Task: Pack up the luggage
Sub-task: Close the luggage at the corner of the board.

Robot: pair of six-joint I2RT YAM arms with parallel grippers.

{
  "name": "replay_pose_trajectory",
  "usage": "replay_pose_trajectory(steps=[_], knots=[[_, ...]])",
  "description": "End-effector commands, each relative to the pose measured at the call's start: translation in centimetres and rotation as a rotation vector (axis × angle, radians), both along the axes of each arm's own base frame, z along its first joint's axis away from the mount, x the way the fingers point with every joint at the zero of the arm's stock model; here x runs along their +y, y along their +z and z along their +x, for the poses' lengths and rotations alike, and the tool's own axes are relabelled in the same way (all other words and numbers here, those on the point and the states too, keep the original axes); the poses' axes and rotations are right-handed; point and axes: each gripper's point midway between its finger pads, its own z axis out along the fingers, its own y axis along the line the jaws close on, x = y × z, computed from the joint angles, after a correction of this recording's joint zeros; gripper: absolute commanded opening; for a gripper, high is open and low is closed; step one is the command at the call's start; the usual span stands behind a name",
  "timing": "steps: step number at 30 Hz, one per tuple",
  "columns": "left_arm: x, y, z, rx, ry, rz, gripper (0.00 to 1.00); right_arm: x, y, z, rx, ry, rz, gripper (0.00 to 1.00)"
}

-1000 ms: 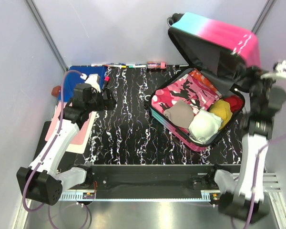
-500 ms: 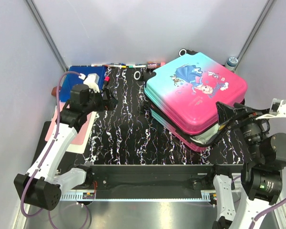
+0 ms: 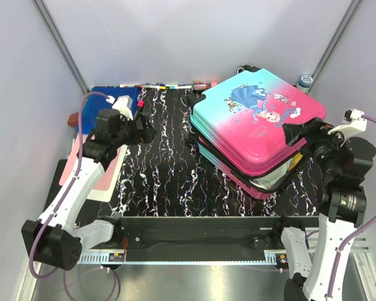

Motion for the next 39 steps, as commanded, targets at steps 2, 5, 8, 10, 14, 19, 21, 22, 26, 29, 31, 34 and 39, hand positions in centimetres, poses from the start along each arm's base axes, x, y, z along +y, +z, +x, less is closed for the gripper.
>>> replay_pose_trajectory(steps=[2,5,8,10,14,19,21,22,26,29,31,34,39], knots=[[-1.2,0.1,2.3,-0.005,0.052,-0.091,0.99,-1.4,-2.3,2.1,0.049,-0.052,-0.003,0.91],[-2.1,0.4,3.8,-0.012,0.107,-0.138,0.99,-2.0,-4.4,2.7,0.091,-0.076,0.001,0.92],[-3.6,0.7,6.2,-0.011,0.131,-0.160,0.97,-2.0,-6.4,3.0,0.133,-0.071,0.011,0.93],[-4.5,2.3,7.9,-0.035,0.133,-0.177,0.97,-1.8,-7.0,3.0,0.143,-0.062,0.027,0.93],[-6.5,2.1,12.6,-0.019,0.162,-0.211,0.97,-1.1,-8.3,3.0,0.160,-0.031,0.051,0.93],[-8.4,2.9,17.9,-0.017,0.253,-0.314,0.98,-1.3,-8.1,2.9,0.143,-0.041,0.038,0.93],[-8.7,4.1,19.5,-0.034,0.290,-0.357,0.99,-1.3,-7.9,2.9,0.135,-0.040,0.035,0.93],[-9.0,3.0,20.4,-0.016,0.303,-0.359,0.99,-1.3,-7.8,2.8,0.132,-0.040,0.033,0.93],[-10.1,2.8,22.2,-0.005,0.335,-0.402,0.99,-1.2,-8.0,2.9,0.137,-0.037,0.032,0.93],[-11.1,3.0,23.1,-0.019,0.351,-0.412,0.99,-1.2,-8.1,2.9,0.138,-0.036,0.028,0.93],[-12.1,1.8,23.4,0.002,0.352,-0.415,0.99,-1.1,-8.0,2.9,0.137,-0.035,0.027,0.93],[-13.4,0.2,23.8,0.043,0.359,-0.445,0.99,-1.1,-7.9,2.9,0.134,-0.032,0.026,0.93],[-15.8,-1.5,23.9,0.068,0.344,-0.440,0.99,-1.0,-7.9,2.7,0.129,-0.029,0.017,0.94]])
